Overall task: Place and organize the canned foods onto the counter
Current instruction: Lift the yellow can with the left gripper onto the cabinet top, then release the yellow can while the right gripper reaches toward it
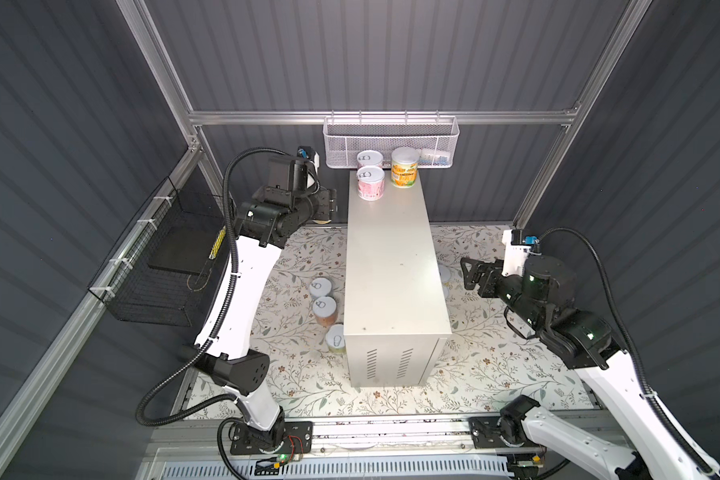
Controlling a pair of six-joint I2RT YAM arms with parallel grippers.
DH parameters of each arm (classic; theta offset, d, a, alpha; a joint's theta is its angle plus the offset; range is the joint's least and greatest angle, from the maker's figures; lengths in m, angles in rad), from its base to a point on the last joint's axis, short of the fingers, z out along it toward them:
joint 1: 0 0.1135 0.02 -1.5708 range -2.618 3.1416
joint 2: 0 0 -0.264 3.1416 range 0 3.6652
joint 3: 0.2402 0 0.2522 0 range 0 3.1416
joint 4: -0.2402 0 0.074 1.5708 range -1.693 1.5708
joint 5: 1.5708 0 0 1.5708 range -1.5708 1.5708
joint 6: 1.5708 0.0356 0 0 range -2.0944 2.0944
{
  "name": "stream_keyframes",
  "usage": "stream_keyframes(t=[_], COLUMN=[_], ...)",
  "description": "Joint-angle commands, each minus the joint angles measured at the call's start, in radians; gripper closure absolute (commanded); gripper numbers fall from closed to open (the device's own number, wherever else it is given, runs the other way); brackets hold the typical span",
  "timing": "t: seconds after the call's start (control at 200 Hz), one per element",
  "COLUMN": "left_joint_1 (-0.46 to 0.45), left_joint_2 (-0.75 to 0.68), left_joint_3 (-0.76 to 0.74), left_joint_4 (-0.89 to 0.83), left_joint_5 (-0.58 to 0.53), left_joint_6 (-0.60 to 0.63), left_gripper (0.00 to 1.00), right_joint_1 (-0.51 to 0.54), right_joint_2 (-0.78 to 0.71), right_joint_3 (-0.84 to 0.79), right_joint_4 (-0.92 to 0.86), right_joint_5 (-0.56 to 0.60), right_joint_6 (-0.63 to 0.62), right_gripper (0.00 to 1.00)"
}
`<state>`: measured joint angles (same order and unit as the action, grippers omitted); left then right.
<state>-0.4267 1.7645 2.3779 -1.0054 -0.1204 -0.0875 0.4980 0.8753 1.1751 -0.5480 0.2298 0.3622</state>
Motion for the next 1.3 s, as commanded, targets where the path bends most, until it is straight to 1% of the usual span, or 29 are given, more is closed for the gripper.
stream_keyframes(t=[0.0,0.065,0.12,0.16,0.235,0.29,0.375,0.425,0.54,0.725,0.745,0.806,0.836,0.851,0.891,0.921,0.956,0.976,0.986,1.011,1.181,1.296], left_joint_1=[-0.092,-0.130,-0.140,-0.145,-0.148,-0.162,-0.203,-0.215,-0.228,-0.236,-0.237,-0.239,-0.239,-0.239,-0.239,-0.239,-0.239,-0.239,-0.239,-0.239,-0.239,-0.238], left_joint_2=[0.056,0.091,0.108,0.109,0.092,0.099,0.144,0.164,0.183,0.206,0.206,0.198,0.194,0.192,0.189,0.189,0.190,0.190,0.191,0.191,0.196,0.156], left_joint_3=[0.188,0.268,0.294,0.279,0.203,0.196,0.262,0.281,0.269,0.252,0.247,0.232,0.227,0.223,0.220,0.221,0.223,0.224,0.224,0.224,0.231,0.207], left_joint_4=[-0.124,-0.147,-0.151,-0.133,-0.062,-0.037,-0.062,-0.062,-0.035,-0.033,-0.027,-0.015,-0.015,0.013,0.024,0.028,0.031,0.032,0.033,0.035,0.068,0.117], left_joint_5=[0.058,0.062,0.104,0.142,0.226,0.265,0.229,0.231,0.238,0.161,0.156,0.150,0.149,0.147,0.143,0.139,0.137,0.136,0.137,0.136,0.142,0.140], left_joint_6=[0.099,0.122,0.122,0.117,0.089,0.077,0.089,0.089,0.079,0.075,0.075,0.074,0.073,0.071,0.071,0.071,0.073,0.074,0.075,0.074,0.077,0.080], left_gripper=[1.00,1.00,1.00,1.00,1.00,1.00,1.00,1.00,1.00,1.00,0.94,0.68,0.50,0.44,0.33,0.21,0.11,0.06,0.02,0.01,0.00,0.00], right_joint_1=[-0.004,-0.004,-0.005,-0.004,-0.004,-0.004,-0.004,-0.003,-0.003,-0.003,-0.005,-0.004,-0.004,-0.003,-0.003,-0.003,-0.003,-0.003,-0.003,-0.004,-0.002,0.009], right_joint_2=[-0.006,-0.007,-0.010,-0.013,-0.019,-0.024,-0.032,-0.033,-0.026,-0.018,-0.016,-0.003,0.006,0.010,0.022,0.031,0.041,0.046,0.048,0.055,0.093,0.150], right_joint_3=[0.016,0.021,0.028,0.032,0.042,0.047,0.055,0.060,0.069,0.074,0.074,0.081,0.085,0.089,0.093,0.098,0.103,0.106,0.106,0.109,0.130,0.187], right_joint_4=[-0.001,-0.004,-0.006,-0.007,-0.009,-0.004,0.006,0.013,0.022,0.049,0.051,0.061,0.064,0.064,0.071,0.077,0.085,0.089,0.089,0.098,0.137,0.131], right_joint_5=[-0.011,-0.014,-0.011,-0.008,0.000,0.011,0.016,0.013,-0.005,-0.022,-0.025,-0.046,-0.056,-0.061,-0.074,-0.082,-0.091,-0.097,-0.100,-0.109,-0.177,-0.235], right_joint_6=[-0.005,-0.008,-0.012,-0.012,-0.017,-0.020,-0.022,-0.020,-0.017,-0.008,-0.006,-0.002,0.002,0.003,0.005,0.007,0.011,0.014,0.016,0.018,0.041,0.029], right_gripper=[0.05,0.05,0.06,0.05,0.05,0.05,0.05,0.05,0.05,0.05,0.05,0.05,0.05,0.05,0.05,0.05,0.05,0.05,0.05,0.05,0.07,0.09])
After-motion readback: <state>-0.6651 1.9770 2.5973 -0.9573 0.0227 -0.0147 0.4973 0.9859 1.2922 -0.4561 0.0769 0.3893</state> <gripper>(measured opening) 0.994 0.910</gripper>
